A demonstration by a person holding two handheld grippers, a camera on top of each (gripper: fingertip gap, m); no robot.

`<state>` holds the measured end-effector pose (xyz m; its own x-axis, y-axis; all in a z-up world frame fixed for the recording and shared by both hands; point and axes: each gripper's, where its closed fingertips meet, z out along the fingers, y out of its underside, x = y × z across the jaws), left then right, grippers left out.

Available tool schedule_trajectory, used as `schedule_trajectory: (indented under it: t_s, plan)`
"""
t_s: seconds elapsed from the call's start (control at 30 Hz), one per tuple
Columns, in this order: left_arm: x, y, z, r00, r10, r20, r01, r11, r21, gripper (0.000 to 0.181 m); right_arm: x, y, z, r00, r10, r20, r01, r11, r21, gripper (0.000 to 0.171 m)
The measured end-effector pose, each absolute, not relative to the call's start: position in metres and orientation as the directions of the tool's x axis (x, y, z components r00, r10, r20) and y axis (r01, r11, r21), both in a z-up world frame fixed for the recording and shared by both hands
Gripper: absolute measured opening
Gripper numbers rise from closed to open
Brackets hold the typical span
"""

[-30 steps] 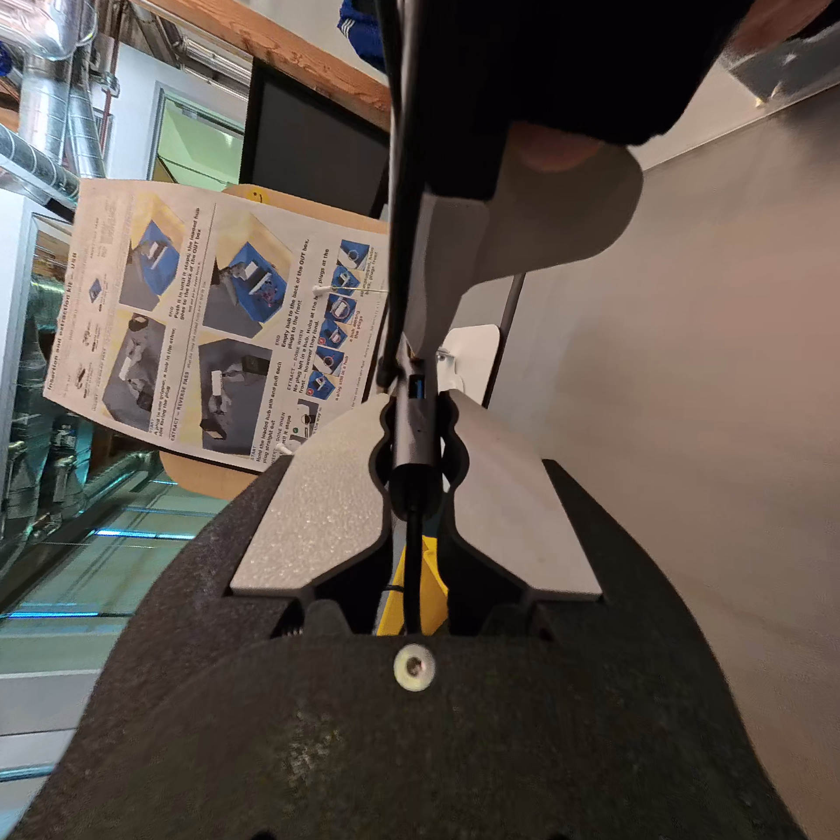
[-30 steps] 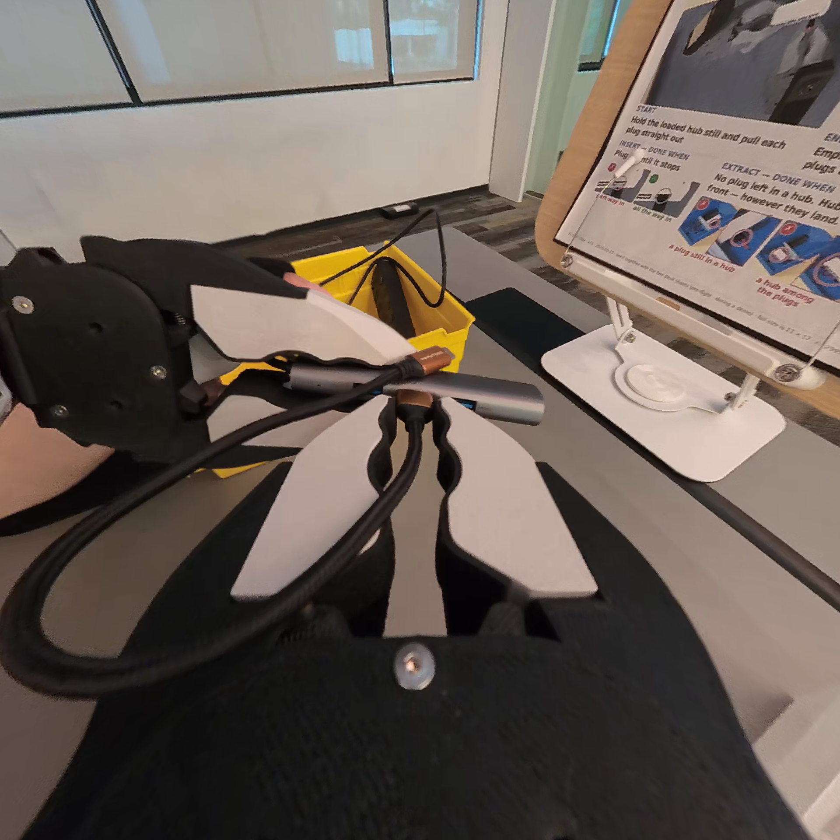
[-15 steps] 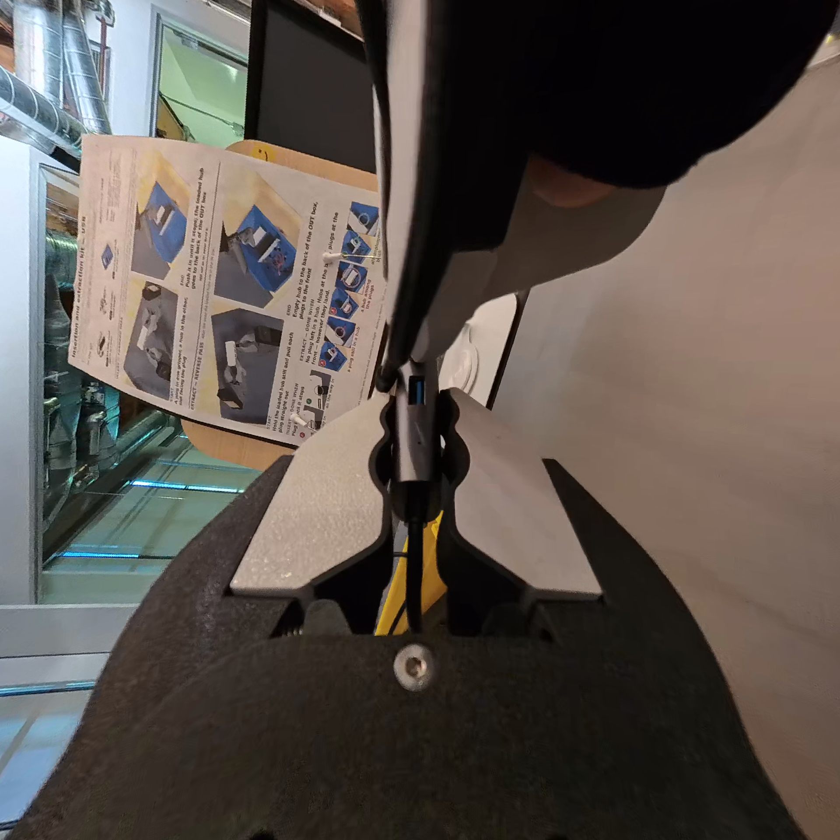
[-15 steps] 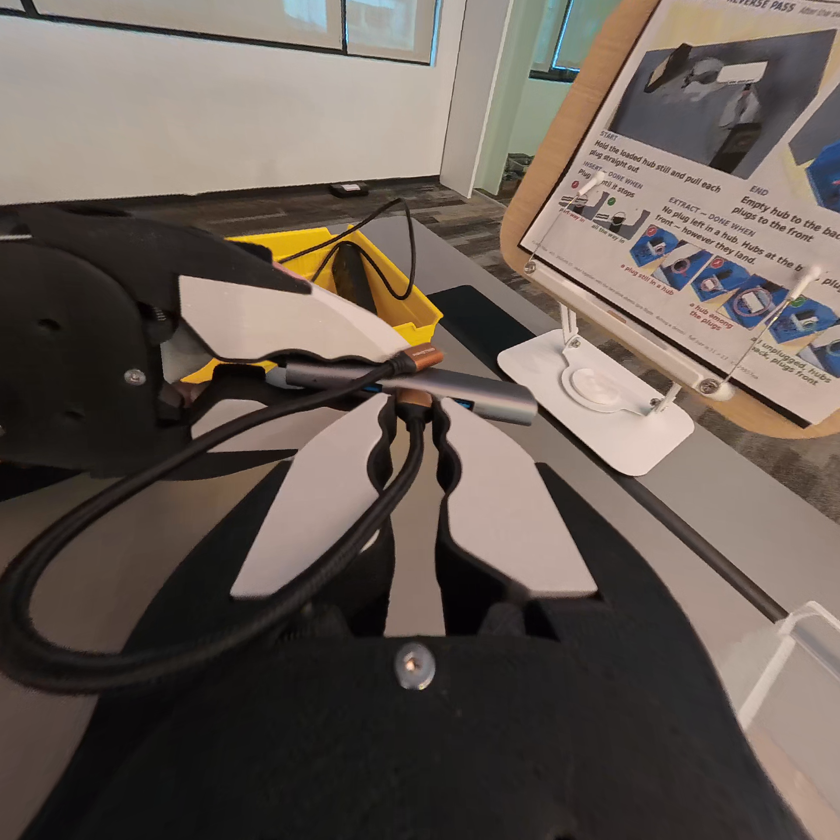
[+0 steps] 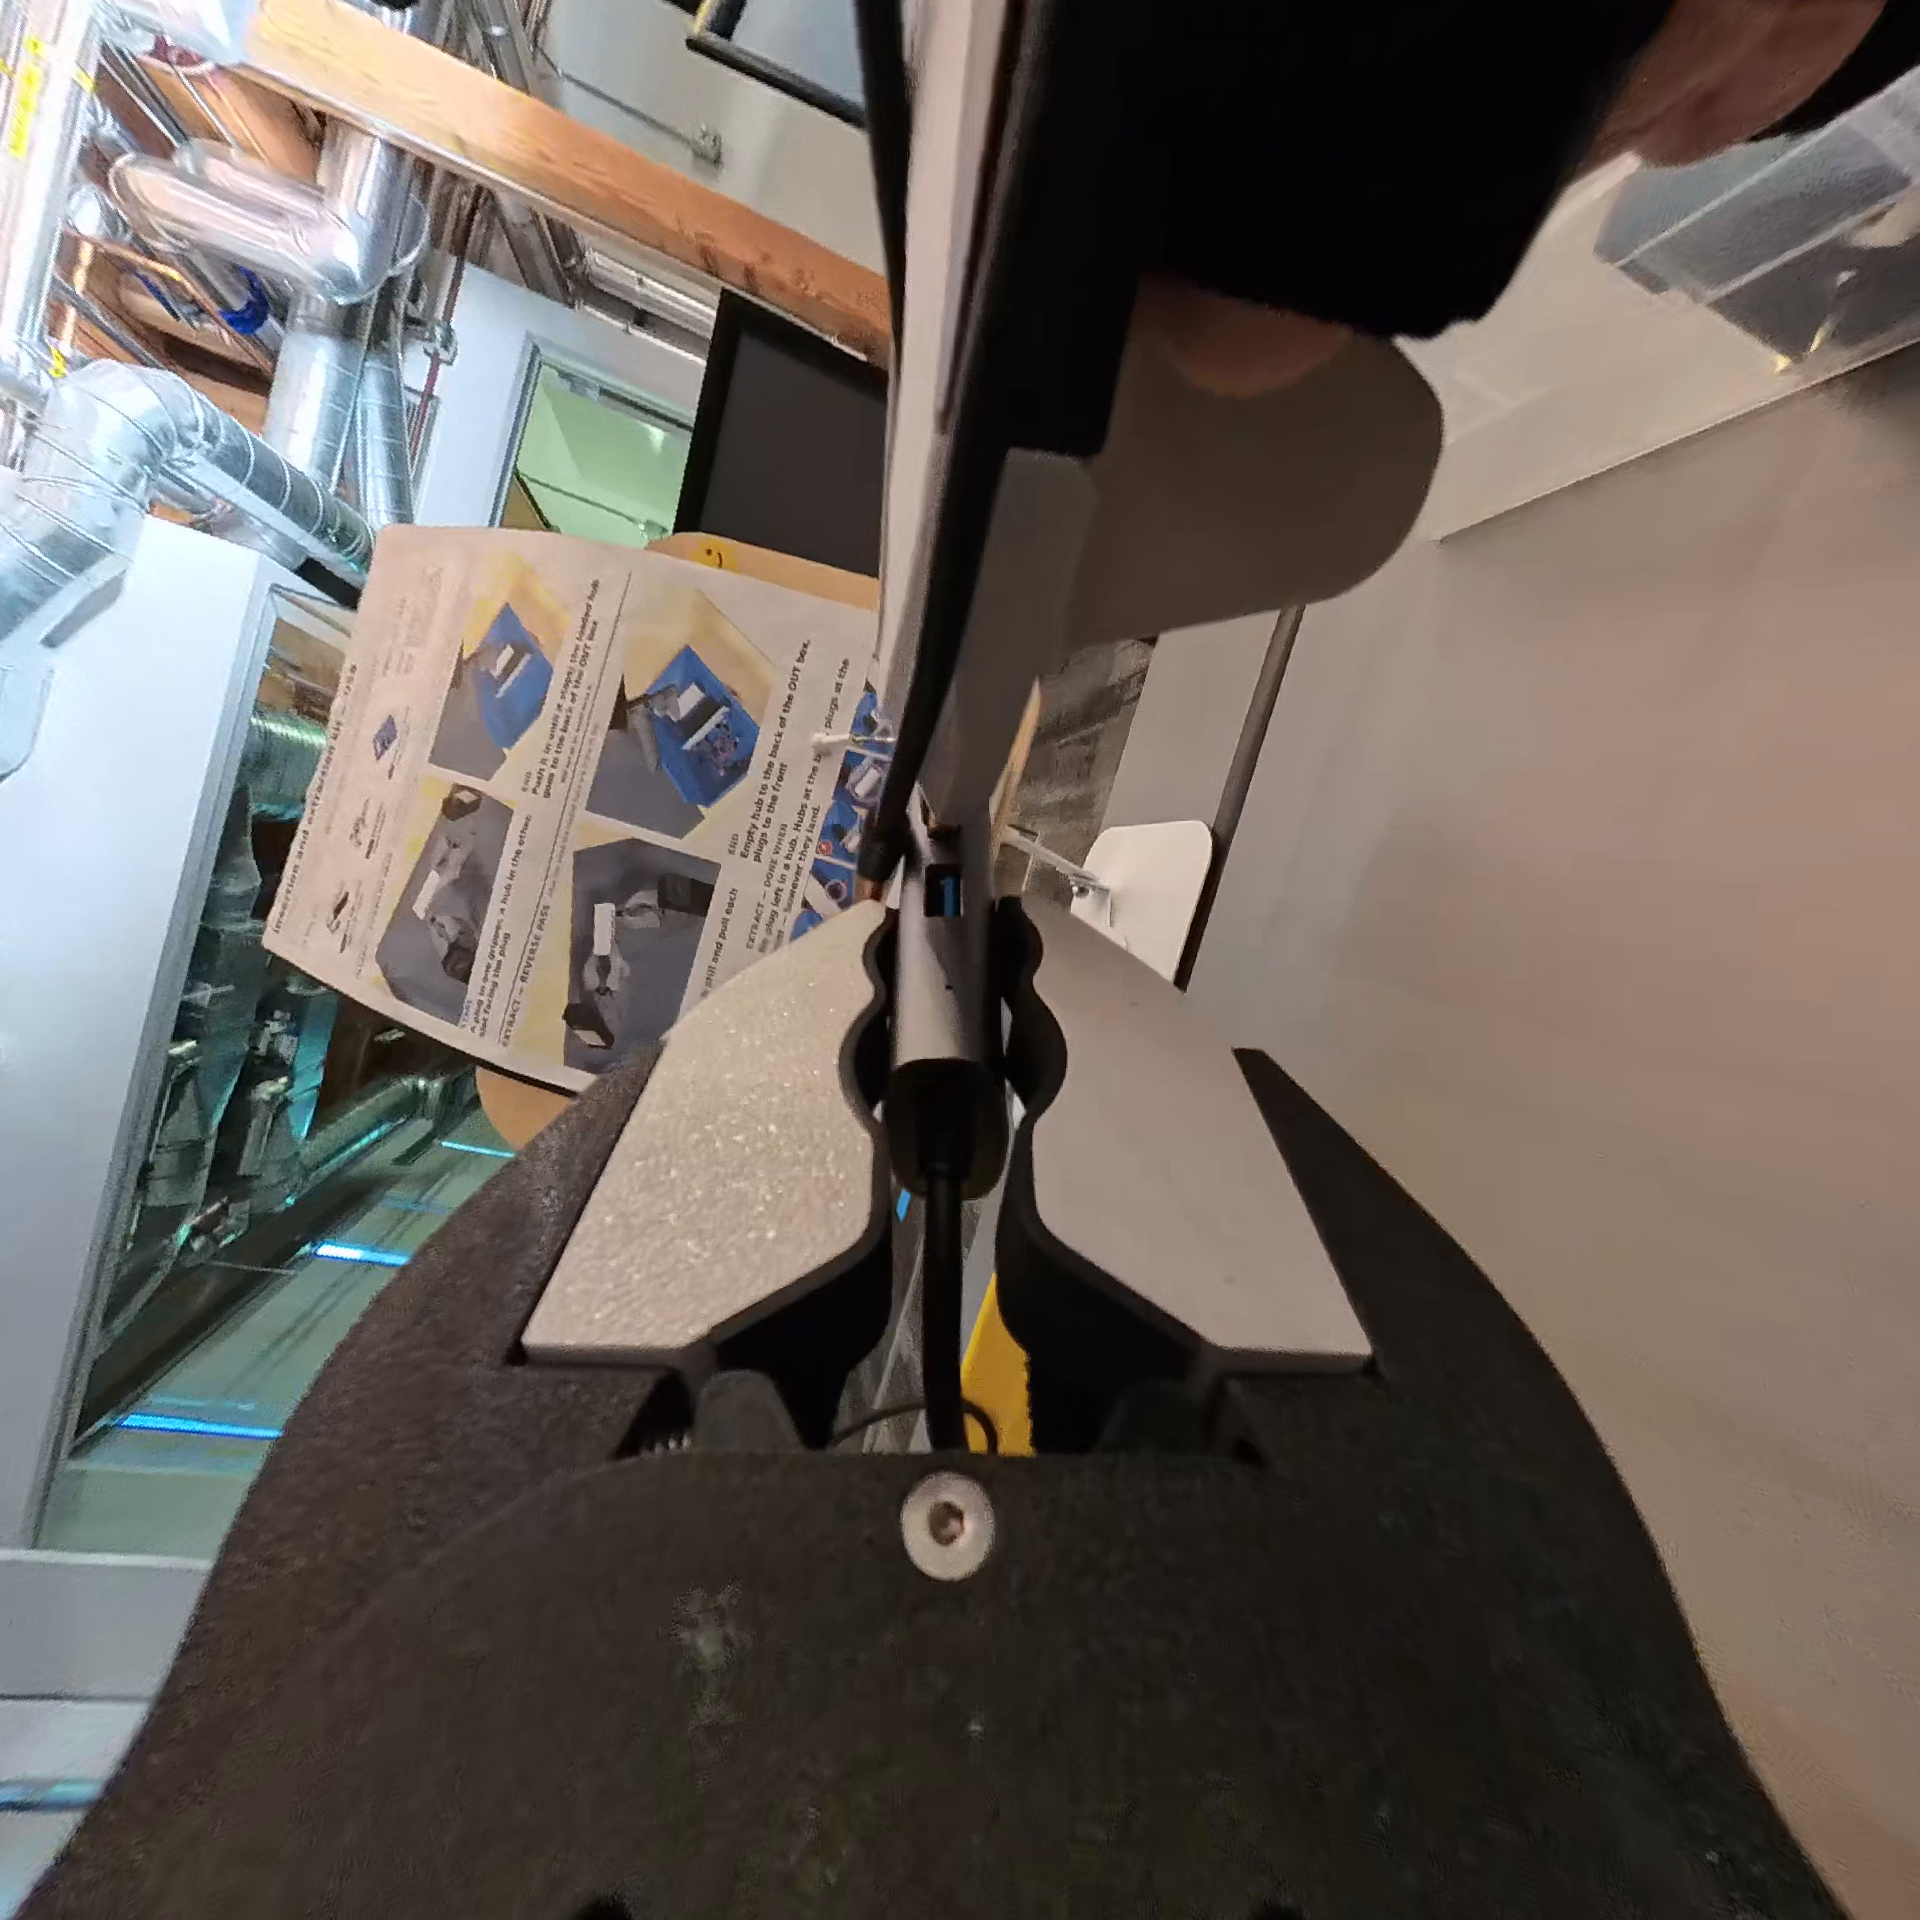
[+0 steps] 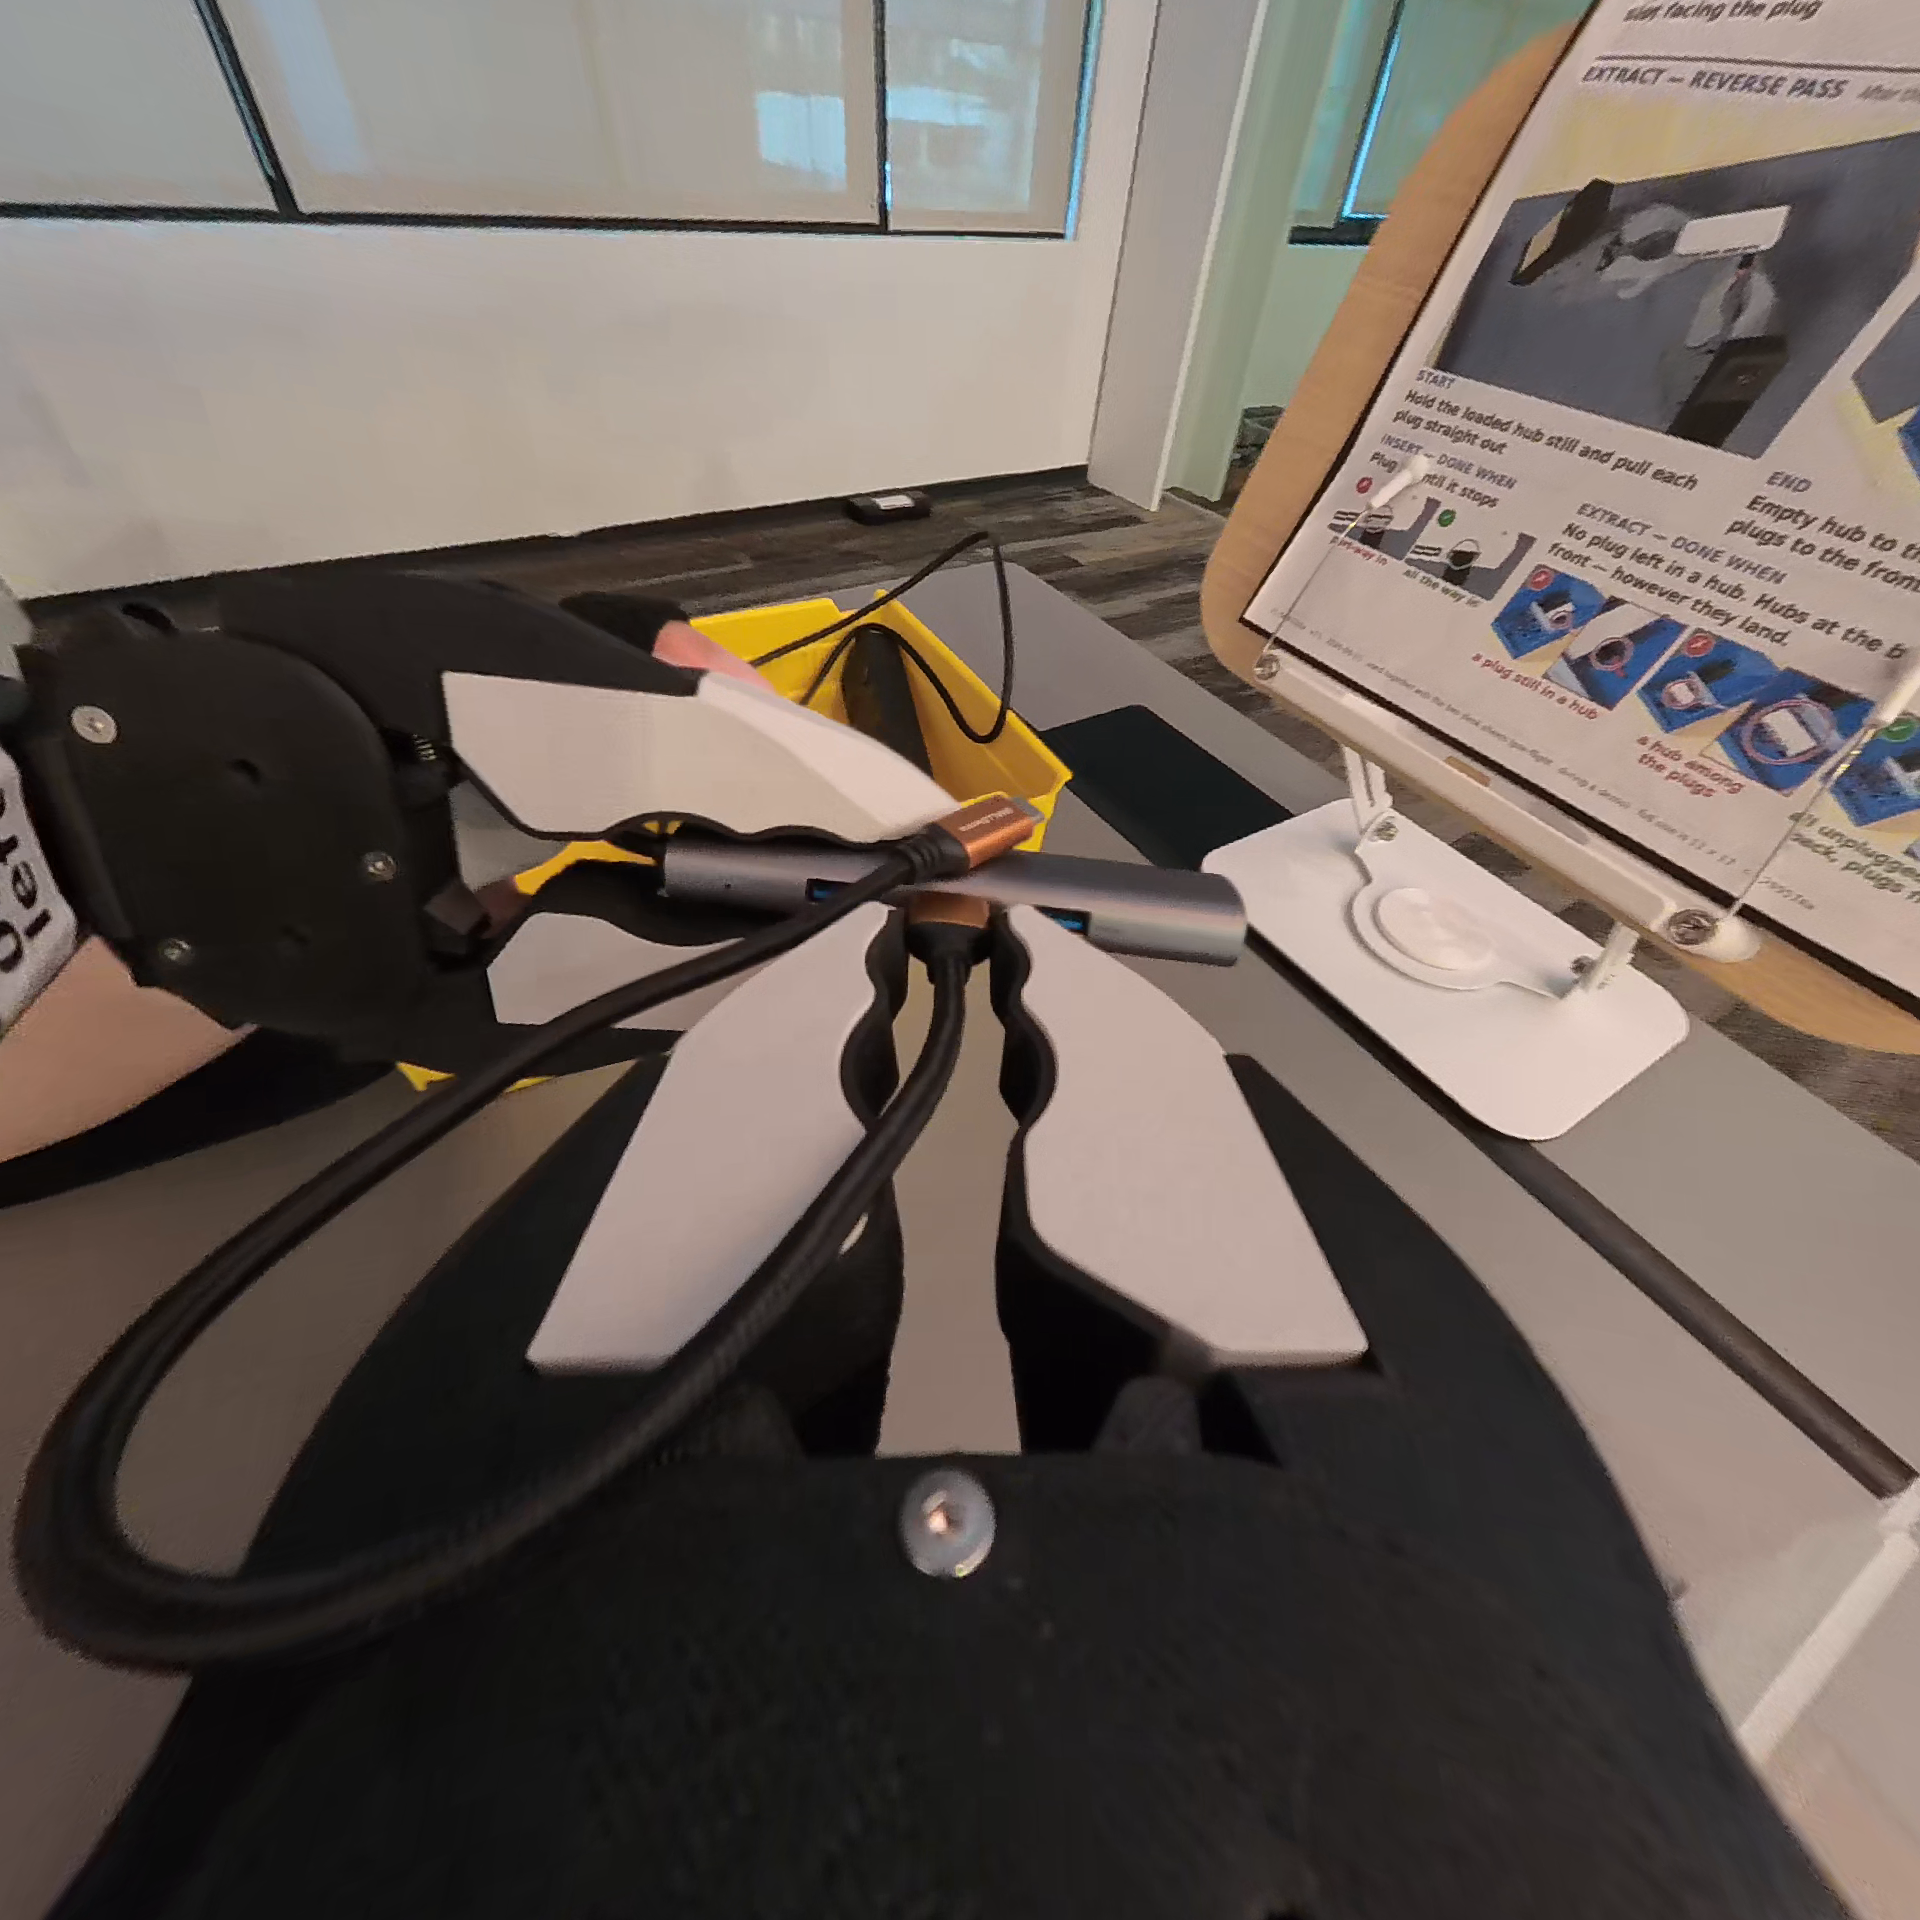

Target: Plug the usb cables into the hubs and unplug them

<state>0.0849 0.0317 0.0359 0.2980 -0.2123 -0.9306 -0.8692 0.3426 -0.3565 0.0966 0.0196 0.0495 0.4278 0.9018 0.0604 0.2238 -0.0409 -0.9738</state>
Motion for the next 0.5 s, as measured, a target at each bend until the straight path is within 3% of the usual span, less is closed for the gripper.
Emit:
schedule_trajectory:
  t_s: [0.1, 0.3, 0.5]
  plan:
    - [0.0867, 0.0297, 0.0373, 0.268, -0.174, -0.948, -0.874, 0.37, -0.315, 0.018, 0.097, 0.0185, 0.0504, 0.419, 0.905, 0.071, 0.231, -0.03, -0.973, 0.015]
    - [0.0836, 0.0295, 0.0369, 0.34, -0.283, -0.897, -0.847, 0.323, -0.423, 0.018, 0.0941, 0.0184, 0.0512, 0.422, 0.905, 0.057, 0.194, -0.029, -0.981, 0.015]
    - [0.0813, 0.0337, 0.0341, 0.223, -0.15, -0.963, -0.917, 0.304, -0.26, 0.019, 0.0939, 0.0217, 0.047, 0.433, 0.9, 0.051, 0.198, -0.039, -0.979, 0.015]
